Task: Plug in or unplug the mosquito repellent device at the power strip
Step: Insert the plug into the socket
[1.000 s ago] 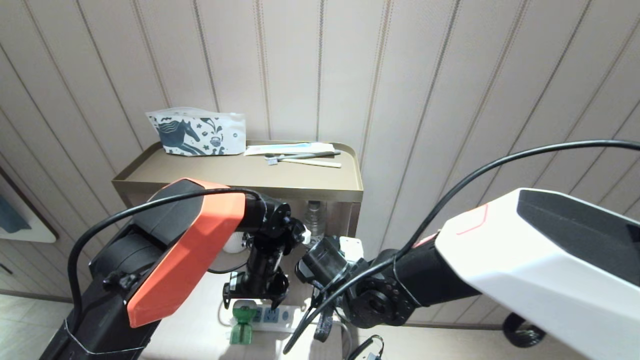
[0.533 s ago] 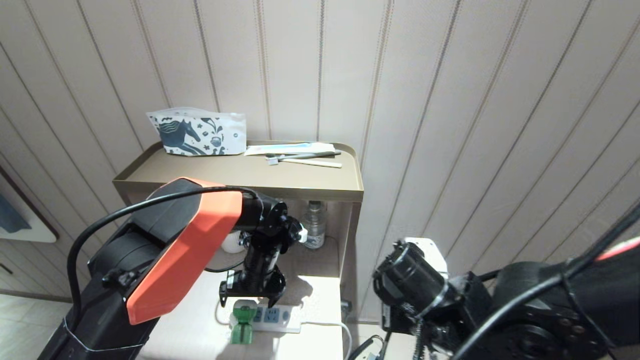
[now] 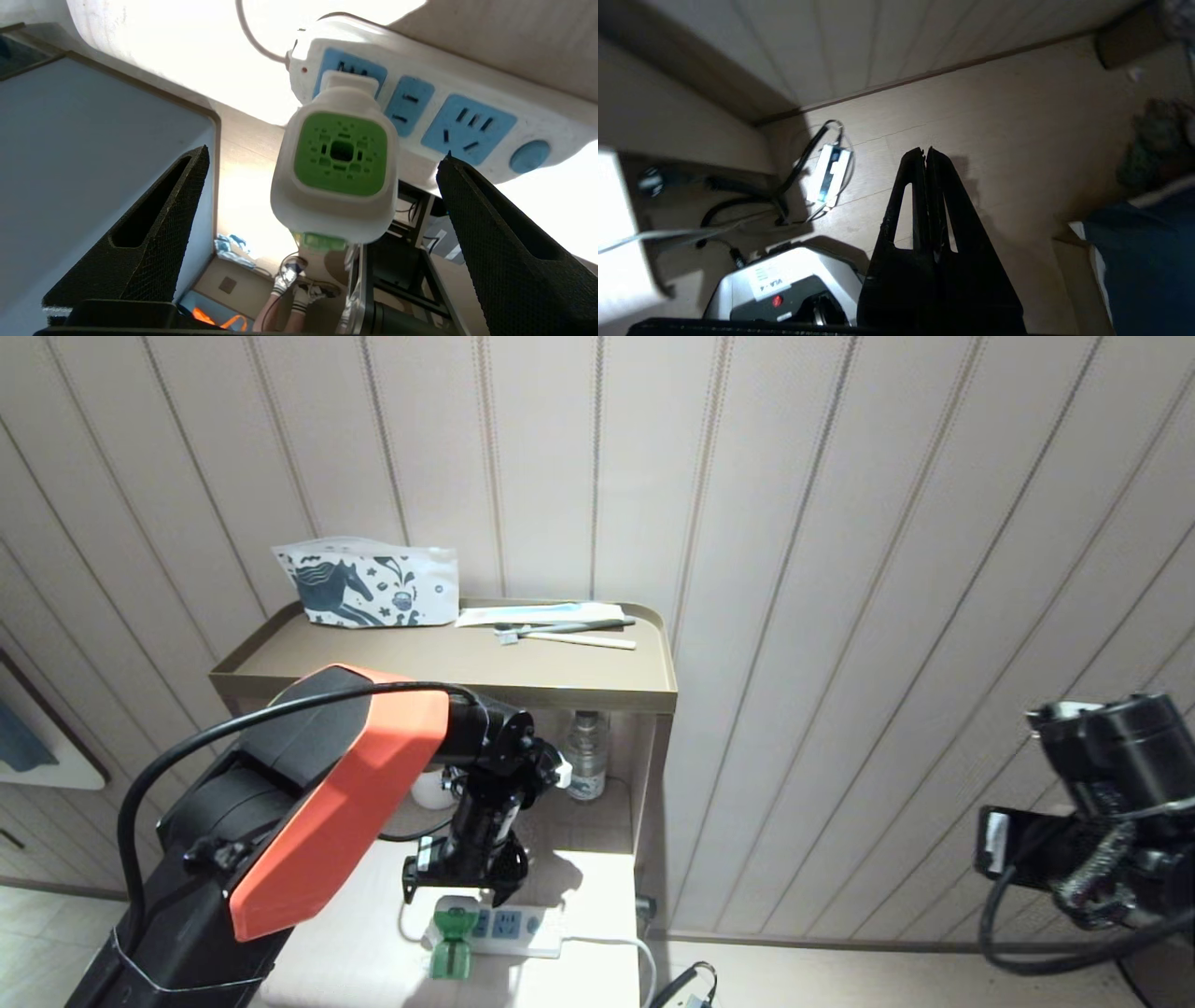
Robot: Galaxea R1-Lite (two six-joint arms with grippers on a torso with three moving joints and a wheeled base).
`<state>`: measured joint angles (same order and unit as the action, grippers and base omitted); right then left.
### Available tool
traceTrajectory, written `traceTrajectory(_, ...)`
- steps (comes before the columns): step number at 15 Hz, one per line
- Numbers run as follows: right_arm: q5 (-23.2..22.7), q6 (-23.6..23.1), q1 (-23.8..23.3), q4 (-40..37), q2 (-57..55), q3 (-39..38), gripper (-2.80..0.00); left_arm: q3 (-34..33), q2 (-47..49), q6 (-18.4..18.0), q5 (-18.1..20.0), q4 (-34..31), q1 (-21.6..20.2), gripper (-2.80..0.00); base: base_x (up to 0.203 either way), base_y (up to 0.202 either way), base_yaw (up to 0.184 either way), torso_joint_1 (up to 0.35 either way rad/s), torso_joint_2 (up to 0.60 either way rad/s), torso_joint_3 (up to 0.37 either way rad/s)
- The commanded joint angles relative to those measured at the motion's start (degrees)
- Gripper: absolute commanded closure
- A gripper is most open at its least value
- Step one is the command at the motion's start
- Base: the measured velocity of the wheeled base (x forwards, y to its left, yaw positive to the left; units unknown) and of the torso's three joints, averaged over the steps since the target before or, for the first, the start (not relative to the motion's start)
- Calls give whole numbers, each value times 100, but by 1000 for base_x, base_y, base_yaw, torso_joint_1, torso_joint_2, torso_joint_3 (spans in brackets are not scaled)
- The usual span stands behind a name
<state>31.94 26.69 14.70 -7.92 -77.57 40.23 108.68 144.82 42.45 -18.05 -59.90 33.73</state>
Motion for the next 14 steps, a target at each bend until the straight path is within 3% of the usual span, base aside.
traceTrajectory(1, 52, 87, -745, -296, 1085, -310, 0, -13, -24, 27, -14, -31, -6, -280, 0, 0, 0, 0, 0, 0)
traceTrajectory(5, 53, -86, -1337, -626, 2833, -2305, 0, -66, -33, 27, -33, -31, 1, -280, 0, 0, 0, 0, 0, 0)
traceTrajectory(7, -265, -685, -1414, -251, 3812, -3031, 0, -75, -7, 27, -40, -22, -6, -280, 0, 0, 0, 0, 0, 0)
traceTrajectory(9, -1241, -1571, -1319, 98, 4873, -3348, 0, -40, 27, 27, -40, 5, 2, -280, 0, 0, 0, 0, 0, 0)
traceTrajectory(11, -2732, -2484, -1232, 238, 5733, -3613, 0, 4, 37, 27, -40, 33, 11, -280, 0, 0, 0, 0, 0, 0)
traceTrajectory(13, -3309, -3142, -991, 365, 6173, -3896, 0, 13, 46, 27, -40, 40, 11, -280, 0, 0, 0, 0, 0, 0)
traceTrajectory(14, -3291, -3111, -986, 411, 6175, -3917, 0, 19, 46, 27, -40, 40, 11, -280, 0, 0, 0, 0, 0, 0)
